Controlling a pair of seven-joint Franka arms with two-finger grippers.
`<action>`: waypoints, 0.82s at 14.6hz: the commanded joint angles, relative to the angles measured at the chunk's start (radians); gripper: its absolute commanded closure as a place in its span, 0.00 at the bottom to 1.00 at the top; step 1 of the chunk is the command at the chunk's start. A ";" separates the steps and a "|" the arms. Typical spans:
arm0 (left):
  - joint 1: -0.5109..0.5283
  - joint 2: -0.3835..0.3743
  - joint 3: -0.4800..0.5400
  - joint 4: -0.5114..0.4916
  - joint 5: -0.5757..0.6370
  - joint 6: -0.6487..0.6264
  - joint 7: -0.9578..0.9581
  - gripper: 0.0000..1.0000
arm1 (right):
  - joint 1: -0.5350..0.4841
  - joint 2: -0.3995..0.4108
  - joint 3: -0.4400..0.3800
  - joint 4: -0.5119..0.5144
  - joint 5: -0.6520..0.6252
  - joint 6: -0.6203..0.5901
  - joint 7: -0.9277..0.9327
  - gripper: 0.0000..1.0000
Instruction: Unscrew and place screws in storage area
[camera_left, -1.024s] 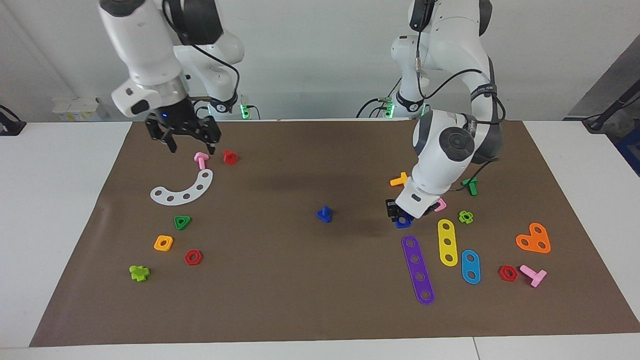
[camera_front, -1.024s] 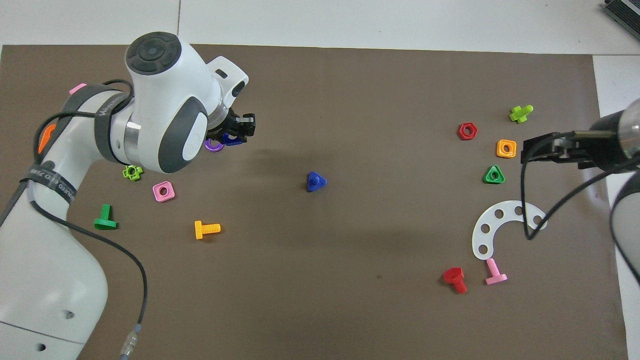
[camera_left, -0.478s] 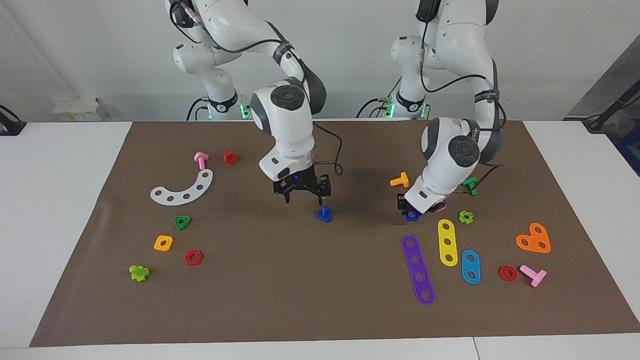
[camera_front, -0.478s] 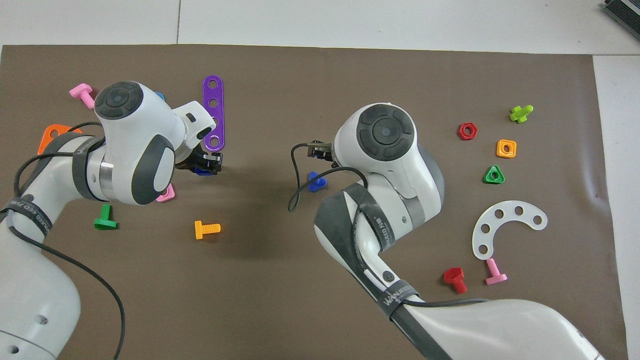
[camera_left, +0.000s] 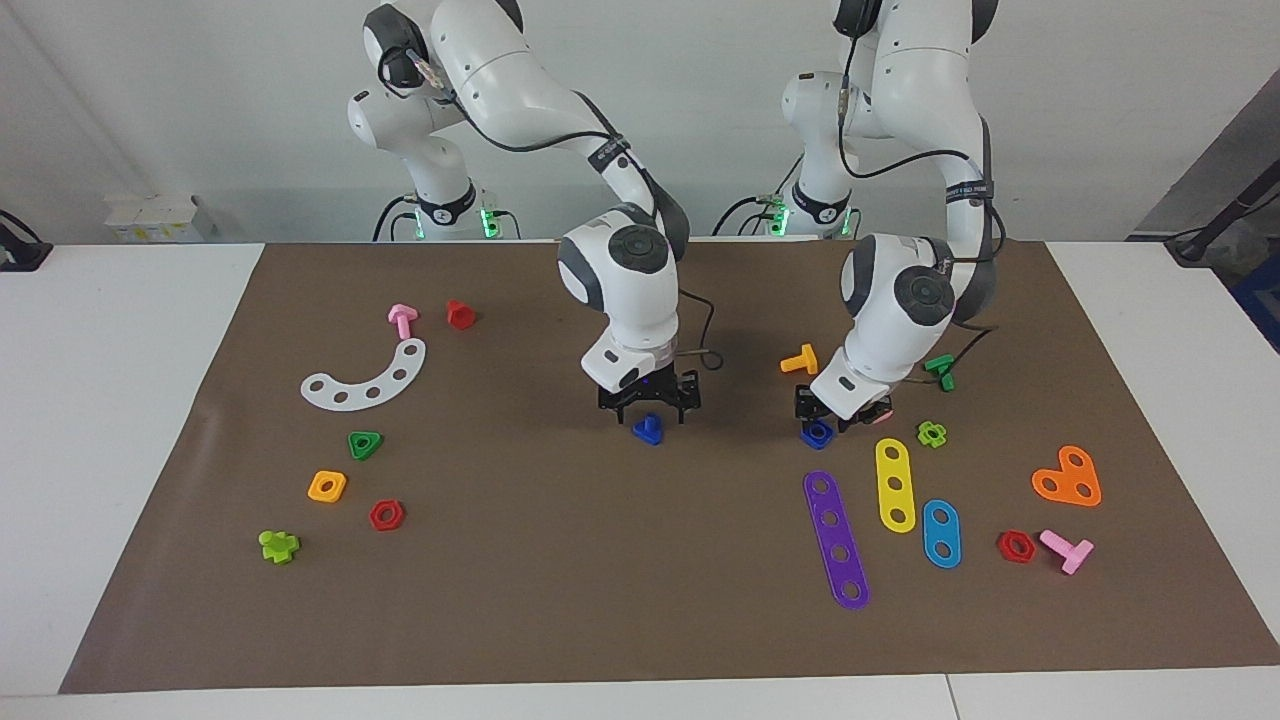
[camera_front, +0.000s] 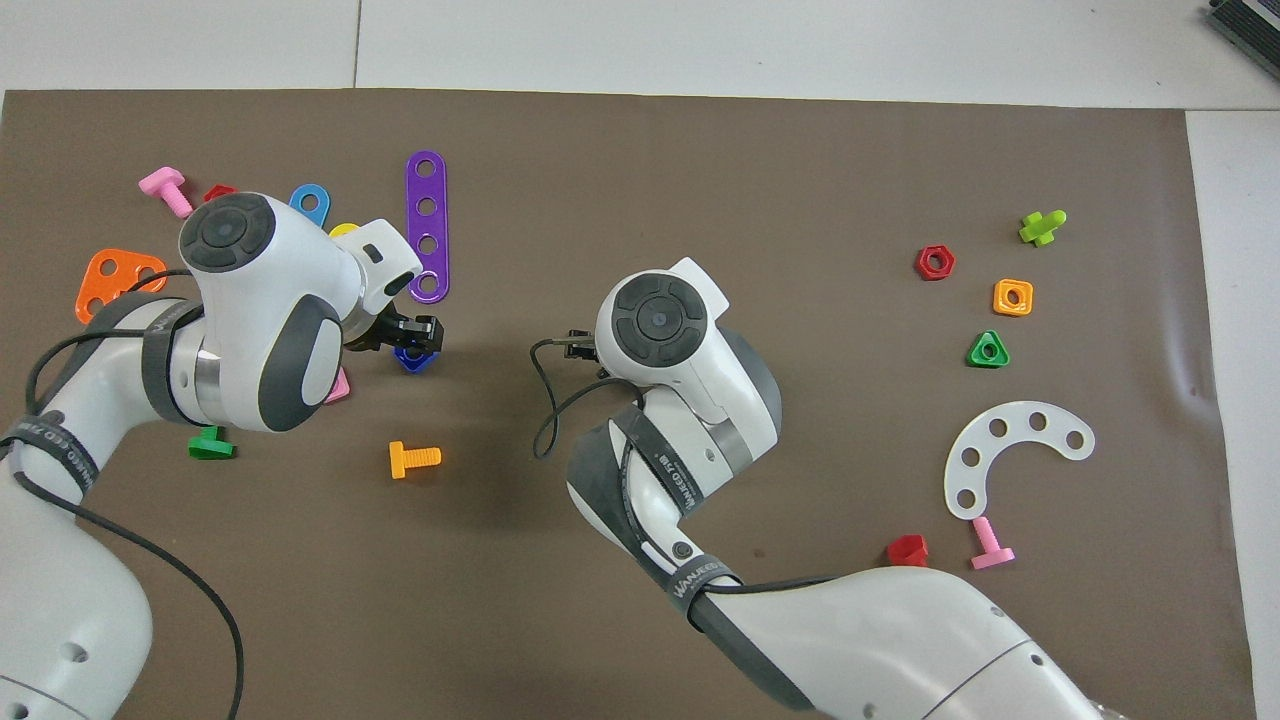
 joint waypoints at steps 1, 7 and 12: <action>0.028 -0.029 -0.004 0.021 -0.018 -0.005 0.021 0.00 | 0.000 0.009 -0.004 -0.001 -0.040 0.013 0.007 0.19; 0.145 -0.075 -0.002 0.144 -0.004 -0.163 0.028 0.00 | 0.008 0.009 -0.004 -0.014 -0.040 0.003 0.005 0.48; 0.205 -0.152 0.027 0.156 0.010 -0.268 0.052 0.00 | 0.010 0.007 -0.004 -0.026 -0.044 0.013 0.005 0.69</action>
